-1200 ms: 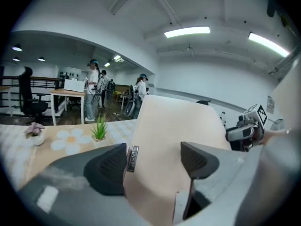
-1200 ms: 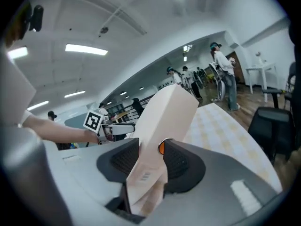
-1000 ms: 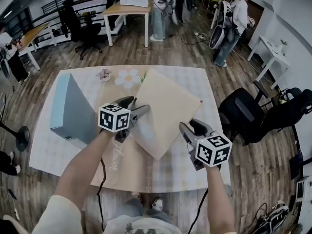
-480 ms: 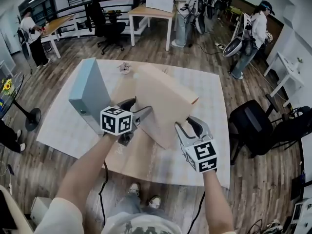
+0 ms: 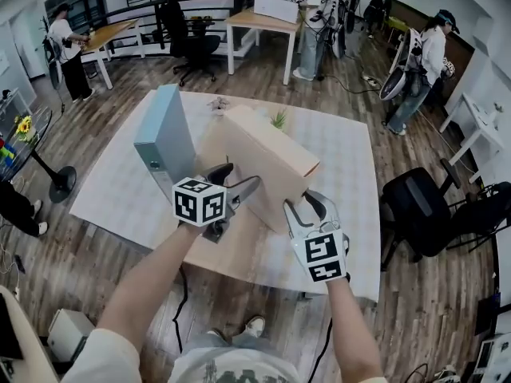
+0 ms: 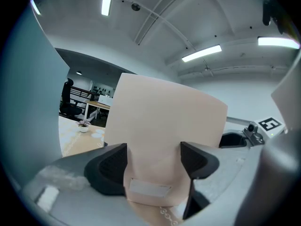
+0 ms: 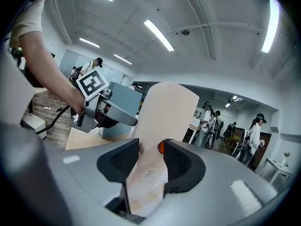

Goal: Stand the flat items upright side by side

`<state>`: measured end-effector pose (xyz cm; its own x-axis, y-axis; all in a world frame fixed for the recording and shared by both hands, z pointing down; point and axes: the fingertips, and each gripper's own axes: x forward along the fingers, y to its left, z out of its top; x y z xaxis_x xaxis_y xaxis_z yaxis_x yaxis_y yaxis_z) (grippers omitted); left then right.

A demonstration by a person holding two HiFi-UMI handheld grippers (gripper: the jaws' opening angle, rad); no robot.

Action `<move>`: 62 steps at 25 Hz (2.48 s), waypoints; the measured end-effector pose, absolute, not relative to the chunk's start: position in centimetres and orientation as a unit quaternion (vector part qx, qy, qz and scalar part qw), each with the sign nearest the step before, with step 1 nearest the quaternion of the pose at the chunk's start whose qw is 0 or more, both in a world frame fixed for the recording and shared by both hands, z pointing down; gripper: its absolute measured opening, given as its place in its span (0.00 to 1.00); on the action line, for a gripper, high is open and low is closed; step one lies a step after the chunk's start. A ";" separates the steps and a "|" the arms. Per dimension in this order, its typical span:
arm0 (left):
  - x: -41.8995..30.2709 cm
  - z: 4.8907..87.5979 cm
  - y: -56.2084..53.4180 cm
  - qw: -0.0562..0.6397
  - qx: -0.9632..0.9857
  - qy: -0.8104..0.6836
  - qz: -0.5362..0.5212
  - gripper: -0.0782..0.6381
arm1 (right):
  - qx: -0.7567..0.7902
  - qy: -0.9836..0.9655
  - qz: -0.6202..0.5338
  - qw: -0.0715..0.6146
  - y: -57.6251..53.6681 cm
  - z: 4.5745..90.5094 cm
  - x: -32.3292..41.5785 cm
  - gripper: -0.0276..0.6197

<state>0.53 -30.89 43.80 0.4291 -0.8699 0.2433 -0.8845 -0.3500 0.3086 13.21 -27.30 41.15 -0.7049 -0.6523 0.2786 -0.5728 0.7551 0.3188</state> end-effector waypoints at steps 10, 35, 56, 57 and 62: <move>1.2 42.8 -28.1 0.191 0.840 -0.508 0.023 0.63 | 0.309 -0.925 -0.079 0.207 -25.4 40.7 13.2 0.30; -16.9 38.6 -20.4 0.135 0.678 -0.723 0.010 0.68 | 0.301 -0.942 0.103 0.104 -31.2 40.3 10.2 0.70; -20.6 37.1 -25.1 0.083 0.640 -0.762 0.049 0.52 | 0.367 -0.926 0.041 0.076 -32.1 38.7 7.5 0.50; -20.2 37.0 -25.3 0.076 0.648 -0.756 0.050 0.52 | 0.376 -0.923 0.038 0.073 -32.1 38.7 7.3 0.49; -18.3 36.2 -26.6 0.069 0.686 -0.724 0.032 0.52 | 0.427 -0.901 0.010 0.073 -32.1 38.8 5.2 0.47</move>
<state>-18.34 -26.59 36.22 -0.0496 -0.9885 0.1432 -0.9972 0.0571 0.0491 5.23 -32.11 38.77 -0.6241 -0.7687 0.1399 -0.7716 0.6346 0.0446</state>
